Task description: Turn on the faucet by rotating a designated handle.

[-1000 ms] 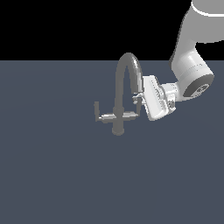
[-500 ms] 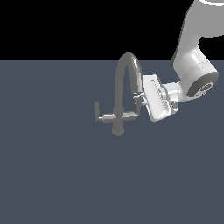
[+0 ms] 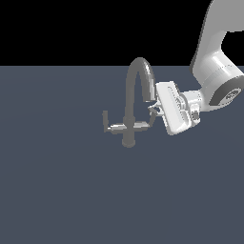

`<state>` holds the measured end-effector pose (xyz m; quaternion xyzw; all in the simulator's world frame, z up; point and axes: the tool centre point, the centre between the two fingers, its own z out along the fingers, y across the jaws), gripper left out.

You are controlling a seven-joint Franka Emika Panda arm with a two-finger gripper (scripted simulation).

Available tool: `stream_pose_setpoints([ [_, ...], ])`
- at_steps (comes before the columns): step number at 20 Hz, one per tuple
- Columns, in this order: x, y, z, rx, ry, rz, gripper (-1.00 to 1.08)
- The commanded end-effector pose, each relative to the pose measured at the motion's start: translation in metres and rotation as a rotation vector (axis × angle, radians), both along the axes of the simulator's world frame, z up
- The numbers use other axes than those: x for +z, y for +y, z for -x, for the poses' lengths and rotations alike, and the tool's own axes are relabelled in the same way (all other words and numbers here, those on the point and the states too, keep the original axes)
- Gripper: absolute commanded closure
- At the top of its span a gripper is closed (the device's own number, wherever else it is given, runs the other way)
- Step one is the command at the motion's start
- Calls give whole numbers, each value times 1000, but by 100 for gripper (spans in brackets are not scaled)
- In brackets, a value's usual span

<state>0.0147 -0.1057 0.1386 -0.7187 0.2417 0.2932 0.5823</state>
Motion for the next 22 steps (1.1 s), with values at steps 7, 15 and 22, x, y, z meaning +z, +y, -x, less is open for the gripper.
stream_pose_setpoints([
  [7, -3, -4, 18, 3, -1, -2, 108],
  [15, -11, -10, 46, 5, -1, -4, 108],
  [22, -24, -12, 50, 4, -20, 2, 108],
])
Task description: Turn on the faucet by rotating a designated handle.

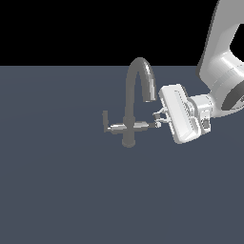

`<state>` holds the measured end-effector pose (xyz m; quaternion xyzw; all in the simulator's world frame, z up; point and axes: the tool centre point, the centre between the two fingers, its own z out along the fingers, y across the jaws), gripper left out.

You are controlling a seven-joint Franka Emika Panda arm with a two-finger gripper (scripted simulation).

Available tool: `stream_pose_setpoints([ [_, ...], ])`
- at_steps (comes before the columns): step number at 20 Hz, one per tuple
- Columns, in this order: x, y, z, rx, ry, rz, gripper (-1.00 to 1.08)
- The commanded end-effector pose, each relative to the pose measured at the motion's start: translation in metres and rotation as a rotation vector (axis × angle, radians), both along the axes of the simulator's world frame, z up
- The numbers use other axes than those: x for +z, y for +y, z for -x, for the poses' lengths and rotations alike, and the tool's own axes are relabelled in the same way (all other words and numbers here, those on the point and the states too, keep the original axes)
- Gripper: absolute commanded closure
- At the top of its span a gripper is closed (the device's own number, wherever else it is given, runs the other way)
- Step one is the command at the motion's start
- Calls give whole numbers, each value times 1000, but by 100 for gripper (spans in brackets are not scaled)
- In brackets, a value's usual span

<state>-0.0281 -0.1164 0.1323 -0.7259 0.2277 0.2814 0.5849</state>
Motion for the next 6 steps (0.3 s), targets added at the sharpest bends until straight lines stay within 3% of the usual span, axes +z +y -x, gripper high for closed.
stream_pose_setpoints([
  [1, -25, -1, 11, -4, 22, -1, 108],
  [6, -52, -4, 25, -2, 35, -6, 108],
])
